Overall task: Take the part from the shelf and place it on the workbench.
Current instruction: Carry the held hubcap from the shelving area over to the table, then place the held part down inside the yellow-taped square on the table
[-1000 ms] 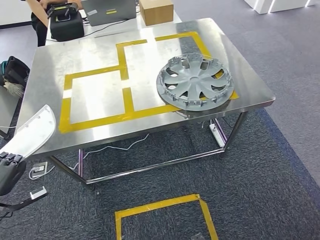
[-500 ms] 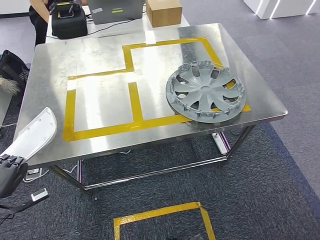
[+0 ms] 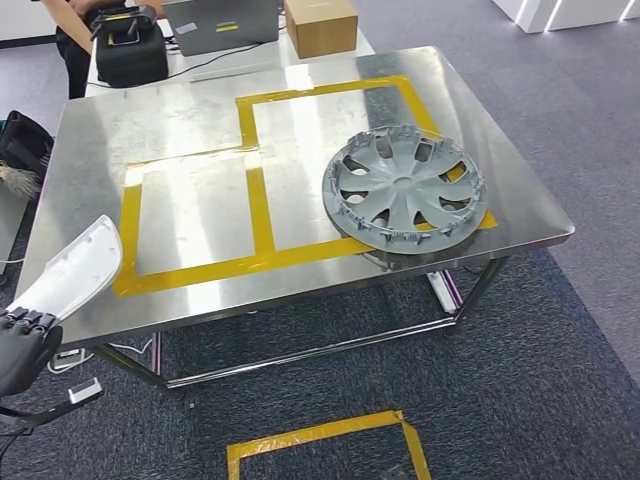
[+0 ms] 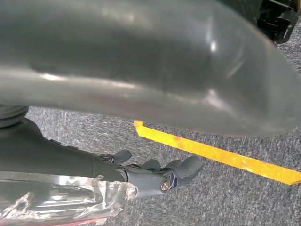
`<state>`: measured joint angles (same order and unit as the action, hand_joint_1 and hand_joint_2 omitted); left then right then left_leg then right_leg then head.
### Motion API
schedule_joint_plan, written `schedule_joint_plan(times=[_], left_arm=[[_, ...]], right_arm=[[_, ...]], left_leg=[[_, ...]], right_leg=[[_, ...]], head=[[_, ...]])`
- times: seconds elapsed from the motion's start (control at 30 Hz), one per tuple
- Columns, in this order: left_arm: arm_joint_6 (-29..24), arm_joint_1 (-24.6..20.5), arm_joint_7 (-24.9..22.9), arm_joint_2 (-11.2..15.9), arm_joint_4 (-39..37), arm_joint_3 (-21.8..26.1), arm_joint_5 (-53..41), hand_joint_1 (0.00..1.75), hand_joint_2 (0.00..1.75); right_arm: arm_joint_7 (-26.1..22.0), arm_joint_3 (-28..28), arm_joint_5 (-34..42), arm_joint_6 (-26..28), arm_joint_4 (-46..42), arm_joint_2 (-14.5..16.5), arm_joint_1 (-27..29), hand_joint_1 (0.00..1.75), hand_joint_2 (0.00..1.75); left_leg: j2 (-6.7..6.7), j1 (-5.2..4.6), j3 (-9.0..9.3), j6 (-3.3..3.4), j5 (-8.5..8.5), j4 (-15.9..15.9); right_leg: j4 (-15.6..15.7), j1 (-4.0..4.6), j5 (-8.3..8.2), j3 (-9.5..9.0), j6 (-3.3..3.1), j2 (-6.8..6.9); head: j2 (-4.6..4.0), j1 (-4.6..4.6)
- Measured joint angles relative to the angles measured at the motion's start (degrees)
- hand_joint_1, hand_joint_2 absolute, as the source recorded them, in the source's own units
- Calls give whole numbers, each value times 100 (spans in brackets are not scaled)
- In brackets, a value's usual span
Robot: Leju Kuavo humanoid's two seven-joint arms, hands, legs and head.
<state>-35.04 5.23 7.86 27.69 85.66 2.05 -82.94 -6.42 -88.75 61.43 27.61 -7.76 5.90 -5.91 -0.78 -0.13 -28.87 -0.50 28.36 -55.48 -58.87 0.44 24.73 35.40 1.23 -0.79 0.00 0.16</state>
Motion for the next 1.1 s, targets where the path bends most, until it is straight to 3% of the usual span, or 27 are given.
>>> schedule_joint_plan(times=[1.1], left_arm=[[57, -173, 5, 0, 0, -70, -69, 175, 175]], right_arm=[[-1, -20, -28, -2, 0, 0, 0, 0, 0]], left_leg=[[0, -9, 19, -19, -7, -1]], right_leg=[[24, -8, -24, -38, -5, 3]], head=[[0, 2]])
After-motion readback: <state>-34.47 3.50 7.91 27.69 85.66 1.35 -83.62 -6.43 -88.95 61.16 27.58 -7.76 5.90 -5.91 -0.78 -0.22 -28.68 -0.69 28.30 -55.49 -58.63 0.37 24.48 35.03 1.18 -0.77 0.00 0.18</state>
